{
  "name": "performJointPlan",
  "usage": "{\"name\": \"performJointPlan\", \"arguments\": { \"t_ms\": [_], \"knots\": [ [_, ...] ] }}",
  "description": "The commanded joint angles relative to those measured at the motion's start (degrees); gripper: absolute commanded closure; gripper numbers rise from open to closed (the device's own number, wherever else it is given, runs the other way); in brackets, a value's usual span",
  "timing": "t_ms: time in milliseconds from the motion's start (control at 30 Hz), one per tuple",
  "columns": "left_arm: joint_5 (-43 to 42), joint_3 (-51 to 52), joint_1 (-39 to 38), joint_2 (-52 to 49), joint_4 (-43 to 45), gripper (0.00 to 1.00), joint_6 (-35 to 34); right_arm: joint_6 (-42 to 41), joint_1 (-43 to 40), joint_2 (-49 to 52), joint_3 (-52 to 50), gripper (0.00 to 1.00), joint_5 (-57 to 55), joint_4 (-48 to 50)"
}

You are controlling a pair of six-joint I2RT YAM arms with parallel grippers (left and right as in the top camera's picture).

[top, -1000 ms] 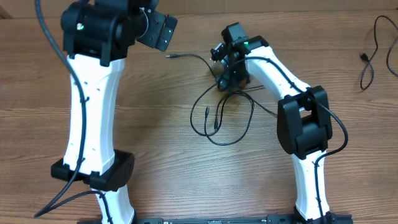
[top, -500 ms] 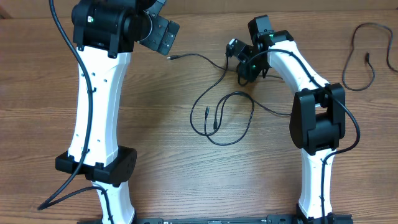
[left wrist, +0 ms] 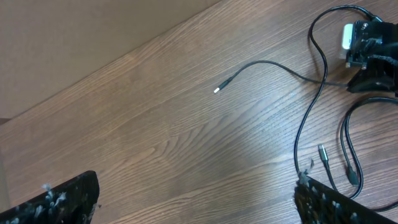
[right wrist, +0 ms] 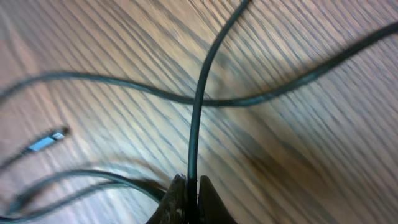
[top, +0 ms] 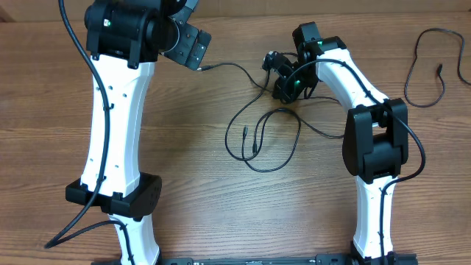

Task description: Untangle cables

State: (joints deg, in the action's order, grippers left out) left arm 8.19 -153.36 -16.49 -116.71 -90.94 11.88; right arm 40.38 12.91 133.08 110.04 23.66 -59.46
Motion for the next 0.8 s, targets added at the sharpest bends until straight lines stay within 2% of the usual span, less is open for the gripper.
{"name": "performJointPlan", "arguments": {
  "t_ms": [0,200,433,767],
  "knots": [
    [-0.11,-0.13,0.02,-0.31,0.13,0.00,-1.20,-4.76,0.04,-0.76,0.09,0.96,3.96,1.07],
    [-0.11,-0.13,0.02,-0.31,0.42,0.00,-1.20,-13.79,-2.08,-7.19,9.31,0.96,-6.32,4.17],
    [-0.17,-0.13,0.02,-0.31,1.22,0.00,-1.20,-19.82,-7.50,-15.89,25.88,0.96,-12.26,4.72],
    [-0.33,-0.13,0.02,-0.31,1.16,0.00,-1.25,-20.74,-23.37,-24.48,41.48,0.96,-14.67,14.82]
  ]
}}
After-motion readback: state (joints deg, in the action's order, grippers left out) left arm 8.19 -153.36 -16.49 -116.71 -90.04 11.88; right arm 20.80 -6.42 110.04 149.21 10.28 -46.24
